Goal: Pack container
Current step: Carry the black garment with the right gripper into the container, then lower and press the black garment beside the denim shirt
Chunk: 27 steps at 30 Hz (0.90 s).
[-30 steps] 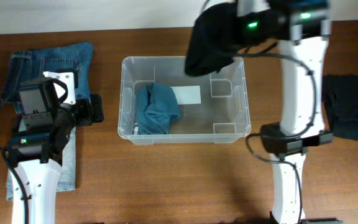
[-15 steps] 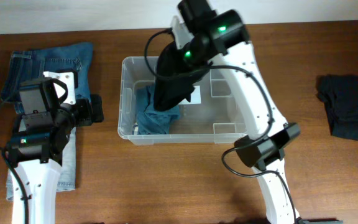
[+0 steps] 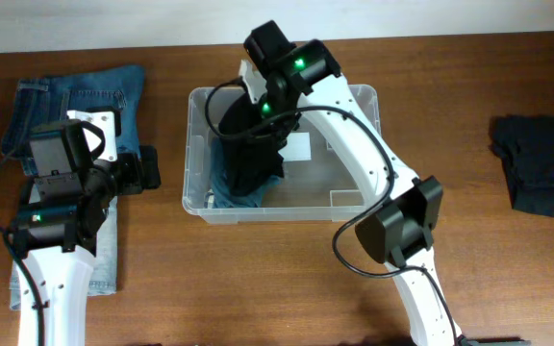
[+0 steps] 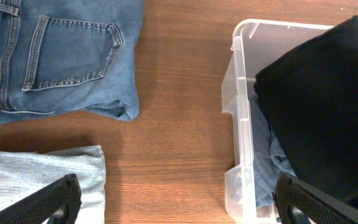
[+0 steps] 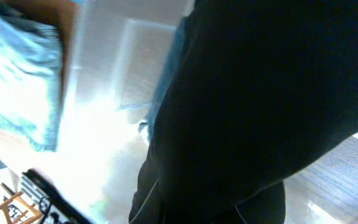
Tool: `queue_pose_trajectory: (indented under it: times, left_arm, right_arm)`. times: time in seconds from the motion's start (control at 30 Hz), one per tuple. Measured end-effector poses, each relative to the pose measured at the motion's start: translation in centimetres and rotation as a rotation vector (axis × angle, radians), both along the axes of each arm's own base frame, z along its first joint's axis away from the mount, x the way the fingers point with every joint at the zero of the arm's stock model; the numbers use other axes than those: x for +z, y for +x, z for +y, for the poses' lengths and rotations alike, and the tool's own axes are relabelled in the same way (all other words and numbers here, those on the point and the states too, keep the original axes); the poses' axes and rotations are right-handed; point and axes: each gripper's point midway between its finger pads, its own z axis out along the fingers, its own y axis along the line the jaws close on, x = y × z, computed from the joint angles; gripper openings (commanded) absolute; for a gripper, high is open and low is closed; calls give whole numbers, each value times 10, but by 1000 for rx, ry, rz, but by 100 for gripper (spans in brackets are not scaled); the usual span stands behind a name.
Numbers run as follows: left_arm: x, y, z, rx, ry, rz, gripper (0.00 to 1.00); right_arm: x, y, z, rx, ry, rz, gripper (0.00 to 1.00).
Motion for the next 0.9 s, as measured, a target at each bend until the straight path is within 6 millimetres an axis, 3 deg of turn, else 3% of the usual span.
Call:
queue_pose_trajectory:
  times: [0.27,0.4,0.63,0.7,0.77,0.9]
  left_arm:
    - [0,0,0,0,0,0,99]
    - [0,0,0,0,0,0,99]
    - [0,0,0,0,0,0,99]
    - [0,0,0,0,0,0,99]
    - [0,0,0,0,0,0,100]
    - [0,0,0,0,0,0,99]
  right_arm:
    - [-50,13,-35,-82,-99,64,4]
    - [-59,25,-61,-149,-193,37,6]
    - [-62,37,-84,-205,-272,1,15]
    - [-63,39,-89,-224,-299,-10,23]
    - [-63,42,-95,-242,-327,-24,46]
    - [-64,46,-104,-258,-374,-50,51]
